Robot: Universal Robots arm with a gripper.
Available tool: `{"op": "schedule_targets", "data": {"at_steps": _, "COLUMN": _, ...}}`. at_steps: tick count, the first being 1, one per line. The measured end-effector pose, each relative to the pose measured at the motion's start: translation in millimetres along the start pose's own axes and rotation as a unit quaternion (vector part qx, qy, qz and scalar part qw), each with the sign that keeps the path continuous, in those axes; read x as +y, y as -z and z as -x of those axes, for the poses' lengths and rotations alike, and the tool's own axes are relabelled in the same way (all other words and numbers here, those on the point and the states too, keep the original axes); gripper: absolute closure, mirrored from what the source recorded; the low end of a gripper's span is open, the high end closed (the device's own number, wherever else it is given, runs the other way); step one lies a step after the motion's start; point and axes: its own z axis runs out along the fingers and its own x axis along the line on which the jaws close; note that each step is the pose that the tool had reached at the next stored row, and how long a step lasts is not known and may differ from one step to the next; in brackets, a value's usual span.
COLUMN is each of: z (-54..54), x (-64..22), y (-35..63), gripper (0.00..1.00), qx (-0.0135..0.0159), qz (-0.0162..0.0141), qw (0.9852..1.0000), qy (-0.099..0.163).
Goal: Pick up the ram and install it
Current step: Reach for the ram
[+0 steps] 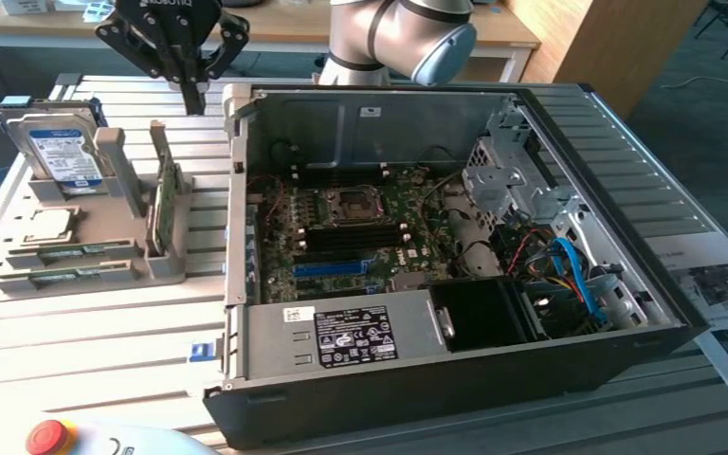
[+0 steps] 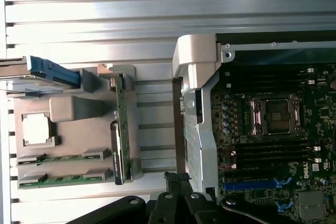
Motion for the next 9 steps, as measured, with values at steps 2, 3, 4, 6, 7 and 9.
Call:
{"op": "schedule_targets", "data": {"at_steps": 2, "z": -3.2, "x": 0.1, "y": 0.0, "gripper": 0.9, "qx": 0.0, "qz": 0.0, "qw": 1.0, "qy": 0.0}}
{"op": "schedule_targets", "data": {"at_steps": 3, "z": -4.8, "x": 0.1, "y": 0.0, "gripper": 0.9, "qx": 0.0, "qz": 0.0, "qw": 1.0, "qy": 0.0}}
{"op": "schedule_targets", "data": {"at_steps": 4, "z": -6.2, "x": 0.3, "y": 0.1, "gripper": 0.9, "qx": 0.0, "qz": 0.0, "qw": 1.0, "qy": 0.0}}
{"op": "schedule_targets", "data": {"at_steps": 6, "z": -8.1, "x": 0.9, "y": 0.1, "gripper": 0.9, "qx": 0.0, "qz": -0.0001, "qw": 1.0, "qy": 0.0}}
{"op": "schedule_targets", "data": {"at_steps": 7, "z": -9.2, "x": 1.2, "y": 0.1, "gripper": 0.9, "qx": 0.0, "qz": -0.0001, "qw": 1.0, "qy": 0.0}}
{"op": "schedule_targets", "data": {"at_steps": 9, "z": -12.3, "x": 1.7, "y": 0.0, "gripper": 0.9, "qx": 0.0, "qz": -0.0001, "qw": 1.0, "qy": 0.0}}
